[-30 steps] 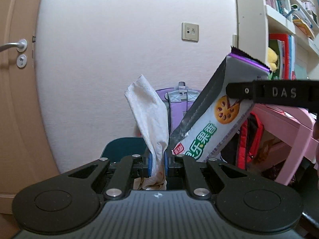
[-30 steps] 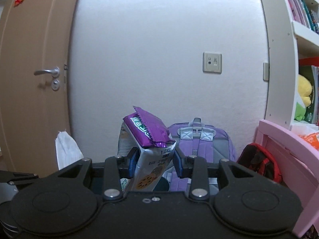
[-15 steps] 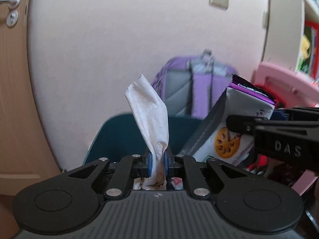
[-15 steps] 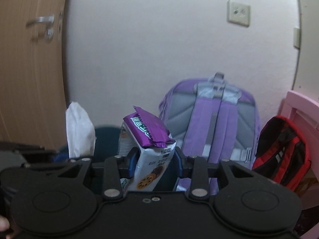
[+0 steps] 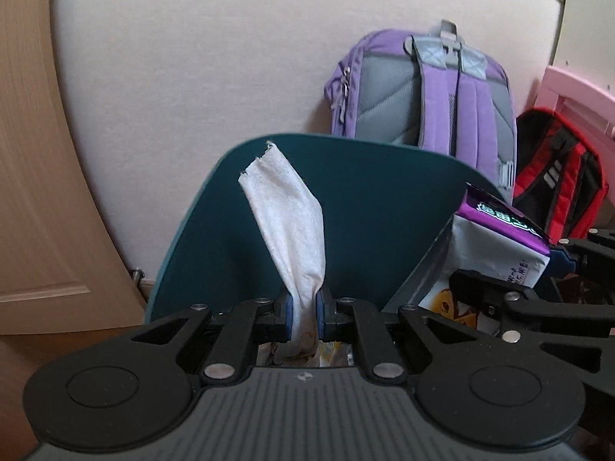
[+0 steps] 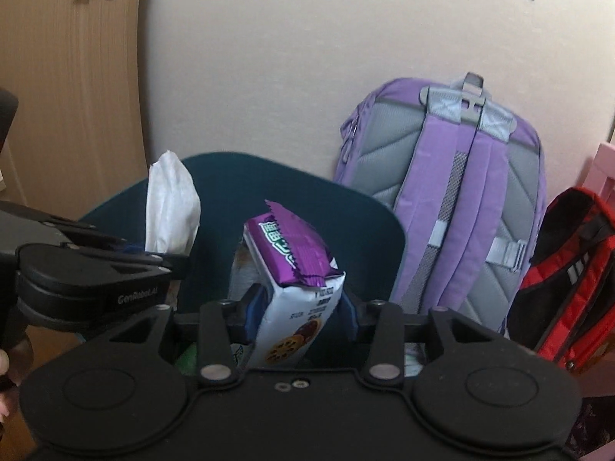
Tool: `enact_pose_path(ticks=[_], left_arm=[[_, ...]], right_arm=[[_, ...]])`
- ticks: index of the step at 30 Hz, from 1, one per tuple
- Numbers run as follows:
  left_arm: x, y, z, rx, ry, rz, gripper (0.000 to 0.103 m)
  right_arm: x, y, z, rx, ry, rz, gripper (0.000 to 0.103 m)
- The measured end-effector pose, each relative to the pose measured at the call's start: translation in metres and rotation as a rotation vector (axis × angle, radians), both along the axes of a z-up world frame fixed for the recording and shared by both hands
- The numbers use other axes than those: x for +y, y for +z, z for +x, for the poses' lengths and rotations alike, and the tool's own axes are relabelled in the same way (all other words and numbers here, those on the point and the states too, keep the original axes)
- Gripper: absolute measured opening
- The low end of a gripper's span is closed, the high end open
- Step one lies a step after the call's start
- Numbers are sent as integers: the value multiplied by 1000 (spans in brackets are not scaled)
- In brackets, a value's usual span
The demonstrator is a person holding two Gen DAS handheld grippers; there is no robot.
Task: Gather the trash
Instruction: 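Open both tools to drop the tissue and cookie box into the wastebasket, then lower both tools back toward the crumpled trash on the floor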
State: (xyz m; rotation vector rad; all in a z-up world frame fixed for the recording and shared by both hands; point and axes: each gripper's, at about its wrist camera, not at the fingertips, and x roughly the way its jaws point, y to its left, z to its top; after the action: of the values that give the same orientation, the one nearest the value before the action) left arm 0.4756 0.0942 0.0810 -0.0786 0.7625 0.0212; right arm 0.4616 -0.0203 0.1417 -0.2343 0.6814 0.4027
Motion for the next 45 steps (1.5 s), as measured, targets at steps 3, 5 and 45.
enact_pose_path(ticks=[3,5,45], left_arm=[[-1,-3,2,19,-7,6,11],[-4,-6,3,34,-10,11,13],[-26,83,-208,-118,-47,9,80]], right_arm=[[1,-2,-1,19,16,-1,48],[2,-3,-4,14,17,-7,52],[-75,94,-198,-75,32,44,89]])
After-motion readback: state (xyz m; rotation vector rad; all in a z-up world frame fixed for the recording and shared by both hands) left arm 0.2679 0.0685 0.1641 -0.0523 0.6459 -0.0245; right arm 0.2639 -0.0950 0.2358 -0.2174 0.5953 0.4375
